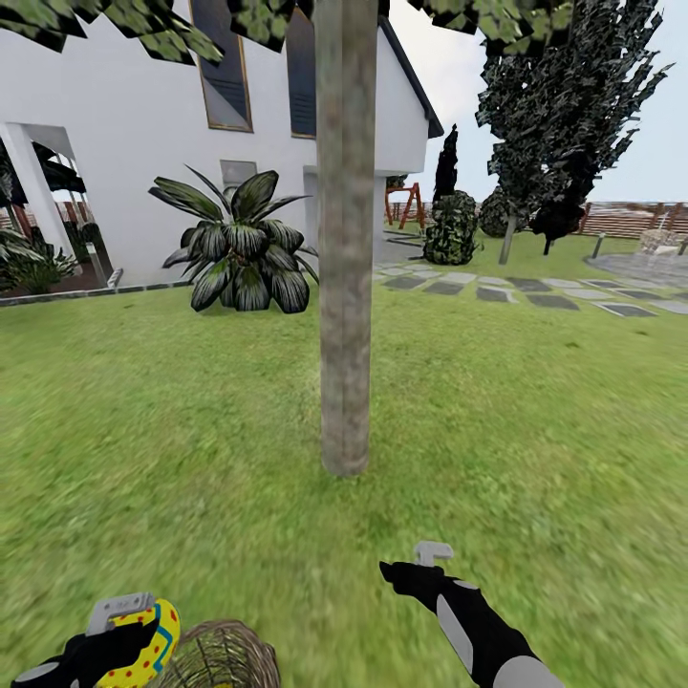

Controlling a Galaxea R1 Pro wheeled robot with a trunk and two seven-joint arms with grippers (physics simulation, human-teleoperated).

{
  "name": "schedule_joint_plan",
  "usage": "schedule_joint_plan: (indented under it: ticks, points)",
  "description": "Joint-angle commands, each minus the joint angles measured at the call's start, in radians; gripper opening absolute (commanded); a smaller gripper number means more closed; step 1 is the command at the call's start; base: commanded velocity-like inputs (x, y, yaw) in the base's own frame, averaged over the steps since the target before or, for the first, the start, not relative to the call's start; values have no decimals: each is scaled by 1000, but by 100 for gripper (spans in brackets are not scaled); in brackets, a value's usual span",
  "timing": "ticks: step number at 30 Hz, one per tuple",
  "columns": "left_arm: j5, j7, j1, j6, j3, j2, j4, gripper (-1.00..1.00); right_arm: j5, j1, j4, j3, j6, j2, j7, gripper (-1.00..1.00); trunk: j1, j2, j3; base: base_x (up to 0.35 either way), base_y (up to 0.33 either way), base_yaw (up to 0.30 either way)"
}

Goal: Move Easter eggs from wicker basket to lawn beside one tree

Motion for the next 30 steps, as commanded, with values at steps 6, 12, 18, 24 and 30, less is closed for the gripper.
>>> schedule_joint_plan:
  ticks: [6, 12, 18, 24, 30]
  points:
    - [5, -4, 0, 0, 2, 0, -2, -100, -9, 0, -2, -5, 6, 0, 4, 100, -23, 42, 18, 0, 0, 0]
    - [5, -4, 3, 72, 0, -5, -105, -100, -8, 0, -3, -6, 6, -1, 3, 100, -46, 84, 37, 0, 0, 0]
    - [3, 2, -4, 366, -1, -19, -321, -100, -9, 0, -9, -10, 6, -7, 3, 100, -69, 126, 55, 0, 0, 0]
    - [-10, 29, -117, 452, -17, -102, -316, -100, -7, 0, -14, -15, 6, -20, 3, 100, -92, 168, 74, 0, 0, 0]
    - [-13, 124, -161, 342, -27, -196, -232, -100, -6, 0, -14, -39, 6, -23, 3, 100, -115, 210, 93, 0, 0, 0]
